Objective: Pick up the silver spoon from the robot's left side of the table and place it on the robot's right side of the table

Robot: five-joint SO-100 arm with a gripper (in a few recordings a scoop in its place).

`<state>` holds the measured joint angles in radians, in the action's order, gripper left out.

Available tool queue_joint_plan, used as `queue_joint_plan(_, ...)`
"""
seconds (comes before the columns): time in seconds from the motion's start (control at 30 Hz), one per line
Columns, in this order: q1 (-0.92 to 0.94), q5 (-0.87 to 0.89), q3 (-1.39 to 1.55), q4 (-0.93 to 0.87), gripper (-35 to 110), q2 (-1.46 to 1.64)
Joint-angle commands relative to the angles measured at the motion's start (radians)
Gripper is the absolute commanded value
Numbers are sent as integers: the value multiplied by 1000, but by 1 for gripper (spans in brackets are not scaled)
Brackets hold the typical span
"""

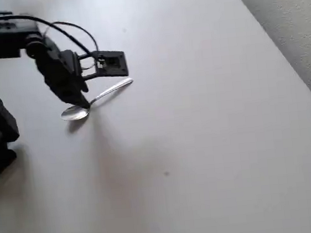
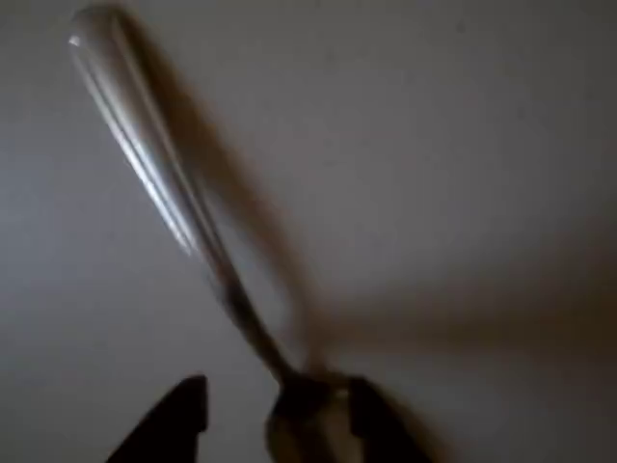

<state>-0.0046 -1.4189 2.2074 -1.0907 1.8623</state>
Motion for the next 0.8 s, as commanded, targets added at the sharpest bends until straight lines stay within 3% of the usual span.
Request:
queue_joint_plan(0.0,17,-26,-97,-14,18,-51)
queue_joint_plan(0.3,58,-58,-97,64,-2,-190)
queue_joint_plan(0.77,373,-252,-319,54,-2,-275)
